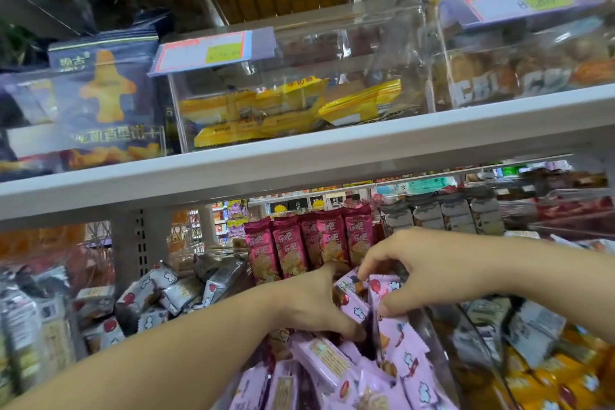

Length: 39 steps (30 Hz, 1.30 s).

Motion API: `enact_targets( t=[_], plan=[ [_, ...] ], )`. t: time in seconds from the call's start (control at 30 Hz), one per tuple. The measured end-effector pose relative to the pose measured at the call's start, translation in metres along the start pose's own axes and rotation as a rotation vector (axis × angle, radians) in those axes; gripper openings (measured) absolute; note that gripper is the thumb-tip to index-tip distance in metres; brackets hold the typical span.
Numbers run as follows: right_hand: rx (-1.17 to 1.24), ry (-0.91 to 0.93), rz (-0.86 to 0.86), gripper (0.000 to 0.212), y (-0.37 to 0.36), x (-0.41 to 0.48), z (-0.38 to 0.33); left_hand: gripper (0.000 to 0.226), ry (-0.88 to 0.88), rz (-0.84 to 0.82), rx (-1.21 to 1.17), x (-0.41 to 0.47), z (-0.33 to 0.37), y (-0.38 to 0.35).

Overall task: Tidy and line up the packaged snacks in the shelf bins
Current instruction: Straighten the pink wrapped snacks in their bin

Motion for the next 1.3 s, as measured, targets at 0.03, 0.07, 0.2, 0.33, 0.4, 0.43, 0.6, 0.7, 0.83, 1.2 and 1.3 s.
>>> enact_targets(
  t=[0.03, 0.07, 0.2, 0.33, 0.4, 0.43, 0.6, 0.7, 0.83, 1.2, 1.3],
  plan=[
    [0.005, -0.005, 0.012, 0.040, 0.000, 0.000, 0.001, 0.095, -0.020, 0.003, -0.001, 0.000, 0.001, 0.001],
    [0.007, -0.010, 0.021, 0.040, -0.001, 0.000, 0.001, 0.094, -0.042, 0.008, -0.001, -0.001, 0.002, 0.002],
    [-0.003, -0.014, 0.013, 0.041, -0.002, 0.001, 0.001, 0.090, -0.139, 0.050, -0.020, -0.005, 0.005, 0.008],
    [-0.030, -0.065, -0.111, 0.054, 0.006, 0.004, -0.006, 0.087, -0.221, 0.097, -0.004, -0.006, 0.005, 0.013],
    [-0.089, -0.076, -0.162, 0.056, 0.009, 0.008, -0.011, 0.085, -0.243, 0.117, -0.003, -0.006, 0.004, 0.016],
    [-0.117, -0.074, -0.171, 0.054, 0.010, 0.009, -0.013, 0.085, -0.247, 0.126, 0.001, -0.007, 0.003, 0.017],
    [-0.163, -0.061, -0.155, 0.042, 0.000, 0.011, -0.016, 0.081, -0.232, 0.180, 0.011, -0.008, 0.003, 0.018],
    [-0.188, -0.060, -0.122, 0.053, -0.001, 0.011, -0.017, 0.077, -0.232, 0.164, 0.020, -0.009, 0.004, 0.015],
    [-0.236, -0.042, -0.150, 0.079, 0.003, 0.012, -0.019, 0.078, -0.224, 0.115, 0.029, -0.011, 0.006, 0.012],
    [-0.357, 0.082, -0.168, 0.054, -0.005, 0.021, -0.024, 0.081, -0.189, 0.129, 0.007, -0.016, 0.001, 0.013],
    [-0.363, 0.115, -0.206, 0.046, -0.007, 0.023, -0.026, 0.082, -0.100, 0.048, -0.108, -0.019, -0.001, 0.014]
  ],
)
Point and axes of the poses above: each hand's wrist, its own x-axis towards the middle knuckle, its own y-axis out of the back of the hand, z = x × y, the point moved 1 cm from there along x, towards the middle knuckle, and after that the axes turned 9 degrees about z, right-handed, at the moved point
